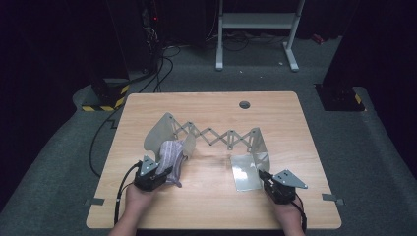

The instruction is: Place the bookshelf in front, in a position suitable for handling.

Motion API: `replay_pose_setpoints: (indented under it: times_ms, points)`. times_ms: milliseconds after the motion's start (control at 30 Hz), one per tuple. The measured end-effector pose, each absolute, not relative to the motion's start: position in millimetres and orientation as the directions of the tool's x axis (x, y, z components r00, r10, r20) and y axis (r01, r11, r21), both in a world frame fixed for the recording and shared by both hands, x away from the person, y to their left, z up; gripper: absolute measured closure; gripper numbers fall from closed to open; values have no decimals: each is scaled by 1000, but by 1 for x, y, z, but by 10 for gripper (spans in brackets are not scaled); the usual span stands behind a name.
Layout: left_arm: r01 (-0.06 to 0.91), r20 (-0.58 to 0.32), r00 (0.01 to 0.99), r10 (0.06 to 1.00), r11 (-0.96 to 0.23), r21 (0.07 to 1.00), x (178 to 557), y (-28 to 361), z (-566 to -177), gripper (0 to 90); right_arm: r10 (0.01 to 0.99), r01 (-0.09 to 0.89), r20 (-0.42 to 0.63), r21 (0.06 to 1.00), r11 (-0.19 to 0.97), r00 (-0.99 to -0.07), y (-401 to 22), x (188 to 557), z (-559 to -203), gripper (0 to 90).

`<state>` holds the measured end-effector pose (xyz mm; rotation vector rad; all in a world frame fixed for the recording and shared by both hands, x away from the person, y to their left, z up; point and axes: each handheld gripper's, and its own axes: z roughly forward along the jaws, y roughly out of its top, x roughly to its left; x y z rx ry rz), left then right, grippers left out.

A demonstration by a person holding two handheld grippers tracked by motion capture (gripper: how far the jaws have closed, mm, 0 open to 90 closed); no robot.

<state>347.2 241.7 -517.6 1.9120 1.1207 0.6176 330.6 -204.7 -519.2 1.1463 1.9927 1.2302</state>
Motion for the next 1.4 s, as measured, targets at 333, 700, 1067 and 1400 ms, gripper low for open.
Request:
replay_pose_setpoints:
  times_ms: [333,700,1067,1400]
  points:
    - [507,8,345,939,-193,840,358,281,-521,650,853,381,0,894,234,-522,-199,333,-519,842]
    - [518,-33,313,949,-141,844,334,291,-514,652,807,363,-11,890,277,-591,-170,336,-519,822]
    - [532,-65,517,853,-261,805,296,230,-524,651,788,360,-10,886,293,-616,-159,336,-517,798]
    - [469,-65,575,815,-263,843,321,177,-518,643,775,355,-15,884,306,-632,-159,326,-519,816]
